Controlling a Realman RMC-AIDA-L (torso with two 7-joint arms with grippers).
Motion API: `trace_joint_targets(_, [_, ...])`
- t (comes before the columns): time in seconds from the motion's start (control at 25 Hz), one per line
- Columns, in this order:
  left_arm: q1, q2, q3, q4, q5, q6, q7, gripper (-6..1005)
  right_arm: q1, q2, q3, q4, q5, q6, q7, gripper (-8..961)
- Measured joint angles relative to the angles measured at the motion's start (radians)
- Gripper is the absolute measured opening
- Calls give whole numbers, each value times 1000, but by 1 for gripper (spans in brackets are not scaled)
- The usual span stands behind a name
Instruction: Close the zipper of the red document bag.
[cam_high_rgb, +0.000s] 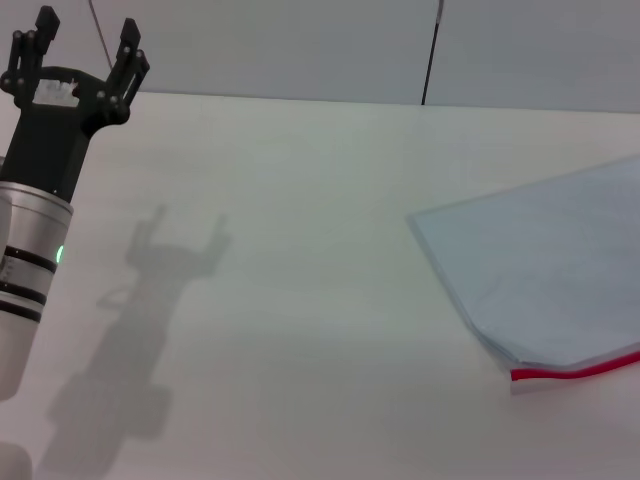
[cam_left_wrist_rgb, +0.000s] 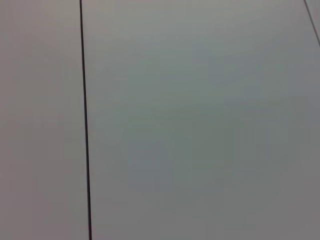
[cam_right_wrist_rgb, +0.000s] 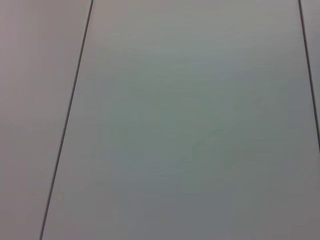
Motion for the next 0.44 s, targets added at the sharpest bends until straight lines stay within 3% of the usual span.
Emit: trace_joint_targets(0.44, [-13,-6,5,-19,1,-2,0,835,2,0,0,1,-1,2,0,890])
